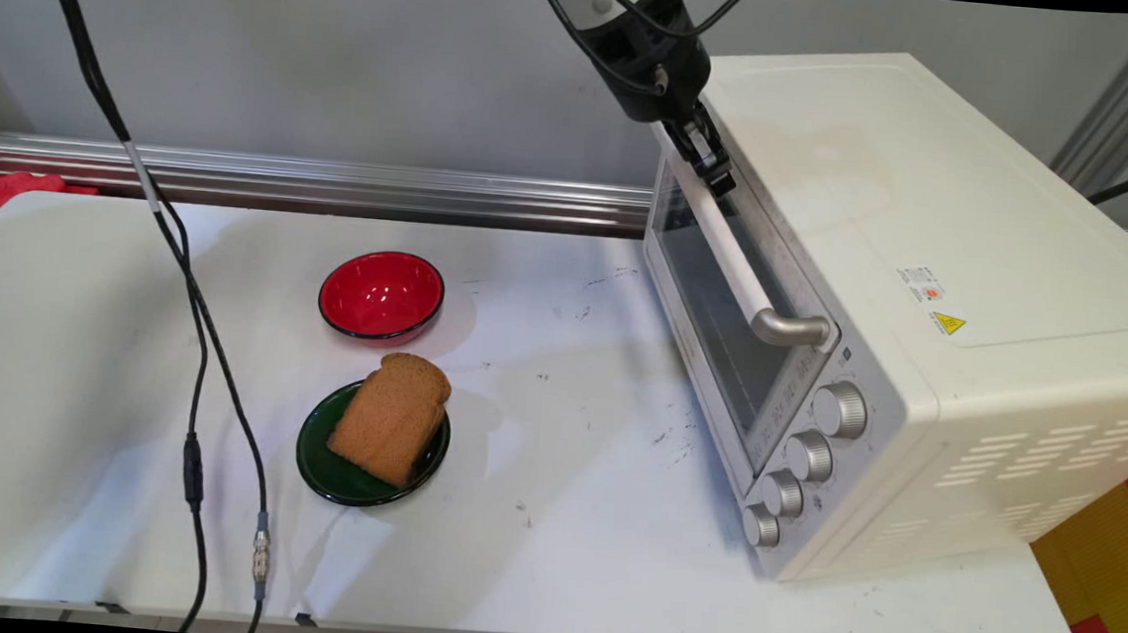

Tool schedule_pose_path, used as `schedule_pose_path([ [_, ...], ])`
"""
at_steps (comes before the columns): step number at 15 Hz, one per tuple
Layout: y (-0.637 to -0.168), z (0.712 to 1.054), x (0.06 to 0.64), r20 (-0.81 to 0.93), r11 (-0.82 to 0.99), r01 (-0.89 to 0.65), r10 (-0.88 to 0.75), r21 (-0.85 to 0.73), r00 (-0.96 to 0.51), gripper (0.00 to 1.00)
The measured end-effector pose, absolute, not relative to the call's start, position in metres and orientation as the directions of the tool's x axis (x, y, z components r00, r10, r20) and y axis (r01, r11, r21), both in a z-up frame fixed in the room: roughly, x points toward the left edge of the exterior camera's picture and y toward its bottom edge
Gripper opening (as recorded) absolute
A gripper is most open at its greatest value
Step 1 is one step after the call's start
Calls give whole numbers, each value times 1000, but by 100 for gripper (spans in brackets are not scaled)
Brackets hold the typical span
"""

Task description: Open the oven

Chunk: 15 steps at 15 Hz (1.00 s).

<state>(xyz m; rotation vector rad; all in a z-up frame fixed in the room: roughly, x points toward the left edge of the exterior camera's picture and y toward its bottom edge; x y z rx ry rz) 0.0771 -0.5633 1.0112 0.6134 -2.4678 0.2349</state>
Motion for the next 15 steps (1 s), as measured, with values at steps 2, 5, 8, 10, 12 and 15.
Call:
schedule_pose_path([
  [2, -564, 1008, 78, 574, 878, -478, -375, -32, -728, 0],
  [5, -565, 1003, 81, 567, 879, -475, -374, -36, -734, 0],
  [8, -563, 997, 88, 550, 883, -468, -371, -41, -748, 0],
  [10, -561, 991, 96, 534, 887, -460, -369, -43, -761, 0],
  [12, -559, 986, 104, 520, 889, -455, -368, -44, -771, 0],
  [15, -552, 974, 120, 494, 897, -440, -366, -38, -789, 0],
])
